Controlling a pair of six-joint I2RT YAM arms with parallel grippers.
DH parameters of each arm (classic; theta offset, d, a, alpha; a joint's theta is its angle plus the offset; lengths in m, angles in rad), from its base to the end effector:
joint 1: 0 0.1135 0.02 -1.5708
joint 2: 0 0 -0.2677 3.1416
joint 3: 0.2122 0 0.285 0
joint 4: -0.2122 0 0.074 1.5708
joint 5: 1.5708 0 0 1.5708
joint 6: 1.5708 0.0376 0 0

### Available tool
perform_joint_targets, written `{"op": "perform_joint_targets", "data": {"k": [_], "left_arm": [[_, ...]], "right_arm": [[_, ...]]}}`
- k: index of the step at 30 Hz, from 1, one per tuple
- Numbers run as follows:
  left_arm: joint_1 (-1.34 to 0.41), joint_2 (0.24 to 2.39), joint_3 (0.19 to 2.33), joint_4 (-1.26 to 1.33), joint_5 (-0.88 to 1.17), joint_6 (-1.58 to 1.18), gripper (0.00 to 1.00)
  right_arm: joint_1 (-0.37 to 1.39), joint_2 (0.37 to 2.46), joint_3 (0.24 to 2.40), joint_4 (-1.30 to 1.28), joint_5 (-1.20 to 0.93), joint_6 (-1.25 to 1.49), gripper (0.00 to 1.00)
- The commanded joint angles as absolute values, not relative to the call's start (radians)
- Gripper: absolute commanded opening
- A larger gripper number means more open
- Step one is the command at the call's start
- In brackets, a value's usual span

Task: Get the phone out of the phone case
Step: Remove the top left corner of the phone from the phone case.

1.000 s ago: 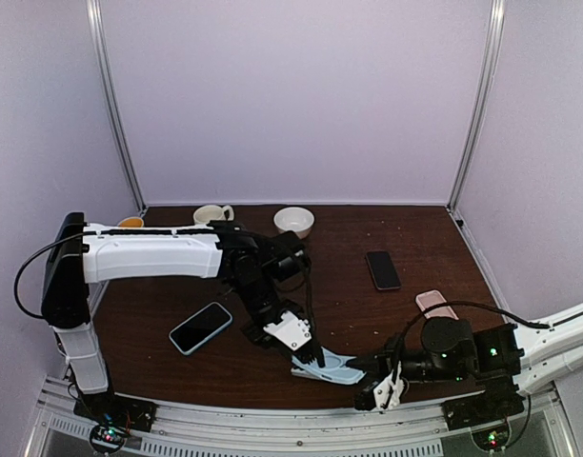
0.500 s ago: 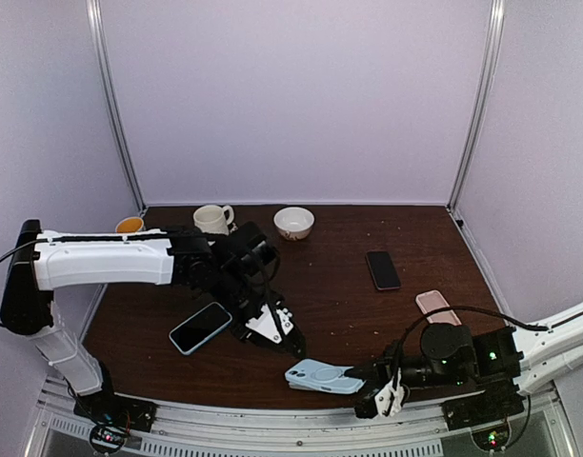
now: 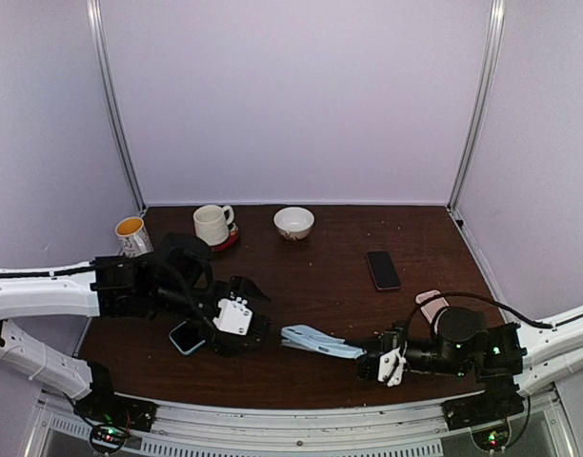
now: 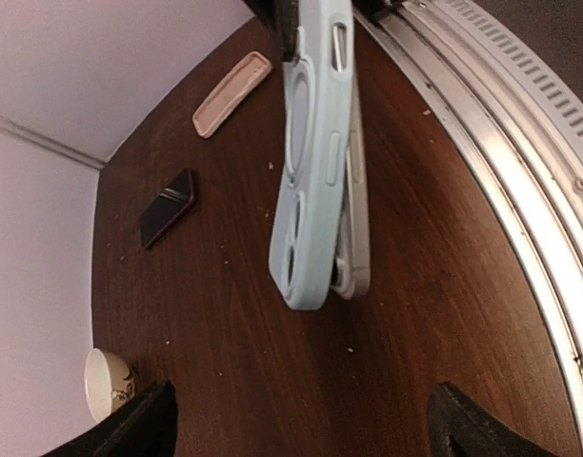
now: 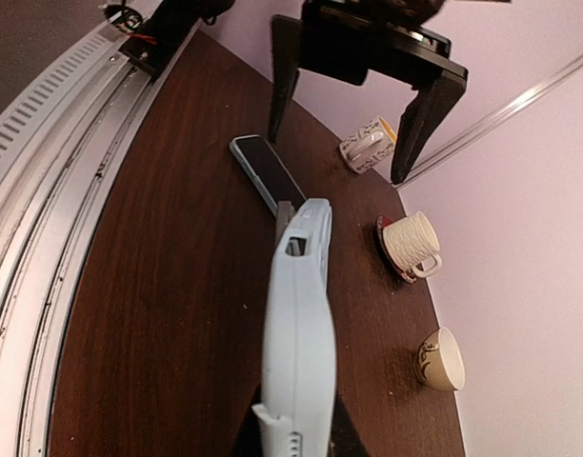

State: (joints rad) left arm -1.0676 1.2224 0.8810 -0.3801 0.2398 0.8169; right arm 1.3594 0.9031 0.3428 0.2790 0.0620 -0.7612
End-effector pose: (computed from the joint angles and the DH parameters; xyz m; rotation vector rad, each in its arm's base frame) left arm 0.1341 -0.2621 0.2554 1.9315 1.2493 -0.4044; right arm 0.0504 0.2237 0.1955 -1.6071 0.9499 0.3582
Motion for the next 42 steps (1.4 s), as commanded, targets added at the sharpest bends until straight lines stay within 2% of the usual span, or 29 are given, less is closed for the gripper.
{"op": "perform_joint_targets", "data": {"k": [1,7,10,14,18,23,30,33,37,42], "left_arm": [[-1.061,1.111,0.805,-0.149,0.118,0.702,0.97],[-1.061,0.991,0.692,0.138,-0.093,0.522,0.98],[-1.06,0.977,0.706,0.159,-0.176,0.404,0.98],[-1.059,0.971,0.705,0.183,-0.18,0.335,0.97],[-1.06,0.928,0.677,0.251,-0.089,0.251,0.98],[-1.059,0.885,0.662,0.362,0.038,0.054,0.98],[-1.06,0.9,0.68,0.448,-0.042,-0.257,0.95],[-1.06,0.918,0.709,0.446,-0.077,-0.386,0.91],[-1.06,0.947,0.702,0.537,-0.075,-0.543,0.85],[-1.06,0.992,0.694,0.661,-0.06,-0.691,0.84]], "right_arm": [[1.327,0.869,0.398,0.467,0.129,-0.622,0.0],[1.303,0.838,0.419,0.572,0.22,-0.446,0.0],[1.29,0.829,0.443,0.601,0.241,-0.373,0.0],[1.289,0.837,0.514,0.596,0.338,-0.267,0.0],[1.29,0.853,0.667,0.414,0.537,-0.06,0.0],[1.29,0.823,0.707,0.428,0.542,0.145,0.0],[1.288,0.786,0.701,0.492,0.558,0.461,0.0],[1.287,0.778,0.721,0.462,0.53,0.611,0.0],[1.287,0.771,0.727,0.45,0.501,0.782,0.0],[1.288,0.782,0.753,0.428,0.459,0.96,0.0]]}}
